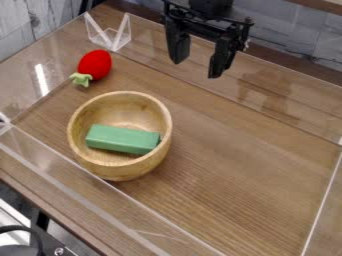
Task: Move the red fruit to the right side of the table
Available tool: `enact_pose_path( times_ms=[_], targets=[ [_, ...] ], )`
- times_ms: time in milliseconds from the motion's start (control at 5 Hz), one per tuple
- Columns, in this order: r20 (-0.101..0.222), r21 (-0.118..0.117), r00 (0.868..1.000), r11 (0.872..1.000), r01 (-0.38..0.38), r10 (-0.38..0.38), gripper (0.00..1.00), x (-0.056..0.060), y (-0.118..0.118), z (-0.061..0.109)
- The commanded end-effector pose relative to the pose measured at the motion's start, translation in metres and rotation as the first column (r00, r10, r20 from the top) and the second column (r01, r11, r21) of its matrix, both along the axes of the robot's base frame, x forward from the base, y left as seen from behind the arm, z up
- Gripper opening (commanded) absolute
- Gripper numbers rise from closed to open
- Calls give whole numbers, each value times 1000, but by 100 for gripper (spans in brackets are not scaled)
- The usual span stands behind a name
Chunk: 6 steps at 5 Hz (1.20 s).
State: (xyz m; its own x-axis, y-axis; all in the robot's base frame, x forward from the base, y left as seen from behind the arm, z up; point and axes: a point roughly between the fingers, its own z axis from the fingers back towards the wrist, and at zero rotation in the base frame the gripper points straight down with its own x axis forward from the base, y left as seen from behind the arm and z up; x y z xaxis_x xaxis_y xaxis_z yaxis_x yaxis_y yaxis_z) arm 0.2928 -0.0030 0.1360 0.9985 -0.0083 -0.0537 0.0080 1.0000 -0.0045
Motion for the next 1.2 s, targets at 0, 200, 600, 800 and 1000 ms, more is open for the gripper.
enact_pose_path(
  times_ms=[0,200,600,800,1000],
  targets=[
    [-16,-4,1000,1000,3,-3,100,-6,14,1],
    [-2,-6,1000,1000,-10,10,100,-12,46,9],
    [33,13,991,992,-127,126,100,-22,127,17],
    [37,3,991,992,-127,127,100,-13,160,10],
    [36,-2,991,992,-127,127,100,-2,179,1]
  ],
)
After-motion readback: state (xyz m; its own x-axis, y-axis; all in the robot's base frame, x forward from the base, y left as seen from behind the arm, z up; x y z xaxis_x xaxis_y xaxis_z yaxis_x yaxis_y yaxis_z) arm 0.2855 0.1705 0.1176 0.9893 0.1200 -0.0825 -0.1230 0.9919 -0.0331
